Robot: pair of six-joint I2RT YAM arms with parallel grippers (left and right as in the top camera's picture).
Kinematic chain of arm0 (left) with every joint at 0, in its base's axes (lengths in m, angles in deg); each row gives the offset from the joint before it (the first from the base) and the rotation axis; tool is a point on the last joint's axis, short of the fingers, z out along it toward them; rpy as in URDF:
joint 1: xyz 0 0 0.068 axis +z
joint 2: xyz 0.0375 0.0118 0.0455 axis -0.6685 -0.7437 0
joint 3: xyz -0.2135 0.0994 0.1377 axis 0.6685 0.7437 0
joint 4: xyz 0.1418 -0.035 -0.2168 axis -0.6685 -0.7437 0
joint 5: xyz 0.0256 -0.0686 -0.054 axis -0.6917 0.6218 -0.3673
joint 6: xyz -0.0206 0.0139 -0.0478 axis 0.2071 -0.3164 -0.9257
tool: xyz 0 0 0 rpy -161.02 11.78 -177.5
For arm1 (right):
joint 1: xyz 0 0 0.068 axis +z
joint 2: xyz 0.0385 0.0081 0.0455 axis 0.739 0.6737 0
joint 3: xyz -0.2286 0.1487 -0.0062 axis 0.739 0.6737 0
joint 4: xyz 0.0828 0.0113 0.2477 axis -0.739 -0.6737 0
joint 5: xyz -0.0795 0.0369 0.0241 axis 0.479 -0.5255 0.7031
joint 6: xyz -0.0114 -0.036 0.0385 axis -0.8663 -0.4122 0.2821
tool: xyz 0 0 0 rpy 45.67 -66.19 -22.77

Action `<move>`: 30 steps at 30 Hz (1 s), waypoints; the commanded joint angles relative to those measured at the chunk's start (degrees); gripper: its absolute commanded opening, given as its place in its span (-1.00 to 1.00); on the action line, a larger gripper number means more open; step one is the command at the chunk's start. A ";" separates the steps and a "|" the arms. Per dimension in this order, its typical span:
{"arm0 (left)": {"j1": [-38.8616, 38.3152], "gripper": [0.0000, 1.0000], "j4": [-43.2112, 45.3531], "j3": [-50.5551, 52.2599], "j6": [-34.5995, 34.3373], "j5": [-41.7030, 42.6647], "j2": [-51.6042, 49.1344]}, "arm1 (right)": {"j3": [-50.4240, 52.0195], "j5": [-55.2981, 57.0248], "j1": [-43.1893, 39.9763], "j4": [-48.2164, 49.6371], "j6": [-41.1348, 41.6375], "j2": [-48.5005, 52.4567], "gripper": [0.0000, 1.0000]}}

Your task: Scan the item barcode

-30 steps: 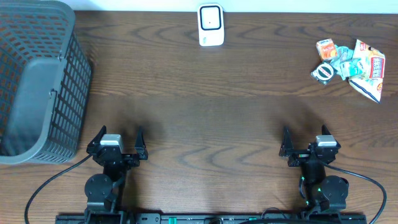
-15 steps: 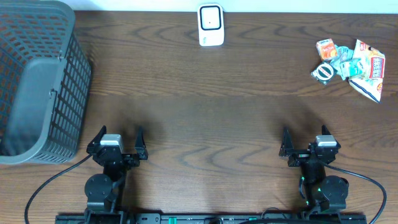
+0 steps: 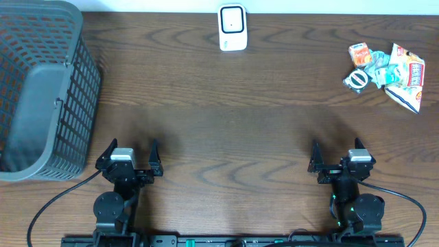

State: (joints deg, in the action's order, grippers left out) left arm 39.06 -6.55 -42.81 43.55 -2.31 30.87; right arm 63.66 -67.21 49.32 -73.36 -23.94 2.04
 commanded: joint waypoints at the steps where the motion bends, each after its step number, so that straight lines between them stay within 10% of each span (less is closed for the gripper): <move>1: -0.02 0.96 -2.05 0.98 0.35 0.17 0.35 | 0.07 0.39 -1.29 -0.26 -0.39 -0.37 0.98; 30: -0.02 0.96 -2.05 0.98 0.35 0.15 0.35 | 0.07 0.22 -2.38 -0.28 -0.87 -0.37 0.99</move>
State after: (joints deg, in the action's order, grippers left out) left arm 39.06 -6.55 -42.81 43.55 -2.31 30.87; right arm 63.66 -67.07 46.50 -73.36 -23.97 2.04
